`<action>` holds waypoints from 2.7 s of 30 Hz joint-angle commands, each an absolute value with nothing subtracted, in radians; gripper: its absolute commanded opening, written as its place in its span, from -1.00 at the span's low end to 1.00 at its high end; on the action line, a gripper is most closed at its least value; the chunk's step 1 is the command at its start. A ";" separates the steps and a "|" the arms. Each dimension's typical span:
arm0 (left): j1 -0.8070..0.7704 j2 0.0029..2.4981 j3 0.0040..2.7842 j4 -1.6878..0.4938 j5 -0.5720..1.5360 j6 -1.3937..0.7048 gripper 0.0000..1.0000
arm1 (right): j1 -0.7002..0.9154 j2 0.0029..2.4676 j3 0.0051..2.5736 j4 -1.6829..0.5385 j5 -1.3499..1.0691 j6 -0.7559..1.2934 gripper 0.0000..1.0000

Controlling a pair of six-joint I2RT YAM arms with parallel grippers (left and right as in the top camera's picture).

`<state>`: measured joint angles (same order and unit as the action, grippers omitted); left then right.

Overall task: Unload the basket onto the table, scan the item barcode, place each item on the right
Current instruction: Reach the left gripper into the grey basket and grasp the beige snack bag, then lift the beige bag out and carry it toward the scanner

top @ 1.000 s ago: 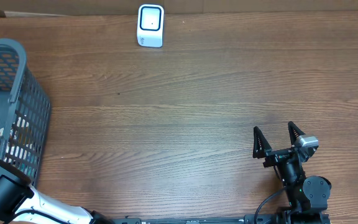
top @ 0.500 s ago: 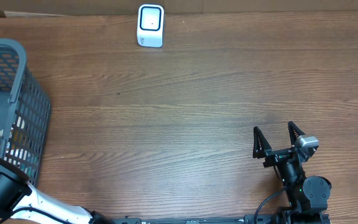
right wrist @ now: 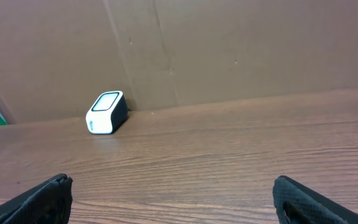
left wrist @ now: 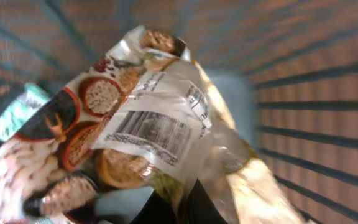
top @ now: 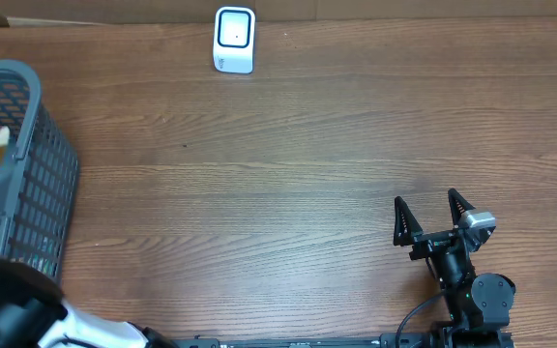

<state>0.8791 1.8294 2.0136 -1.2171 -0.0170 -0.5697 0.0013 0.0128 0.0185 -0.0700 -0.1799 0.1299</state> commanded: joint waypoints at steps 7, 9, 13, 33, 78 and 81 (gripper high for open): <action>0.749 1.508 2.065 -1.169 0.041 -0.520 -0.92 | -0.001 0.007 0.008 -0.065 -0.185 0.130 1.00; 0.705 1.477 2.065 -1.165 0.094 -0.479 -0.92 | -0.001 0.007 0.008 -0.065 -0.185 0.130 1.00; 0.577 1.452 2.064 -1.189 0.190 -0.366 -0.92 | -0.001 0.007 0.008 -0.065 -0.185 0.130 1.00; -0.143 1.740 1.629 -1.180 0.263 -0.058 -0.92 | -0.001 0.007 0.008 -0.065 -0.185 0.130 1.00; -0.139 1.843 2.187 -1.436 0.126 -0.255 0.44 | -0.001 0.007 0.008 -0.065 -0.185 0.130 1.00; -0.139 1.844 2.163 -1.429 0.078 -0.259 0.45 | -0.001 0.007 0.008 -0.065 -0.185 0.130 1.00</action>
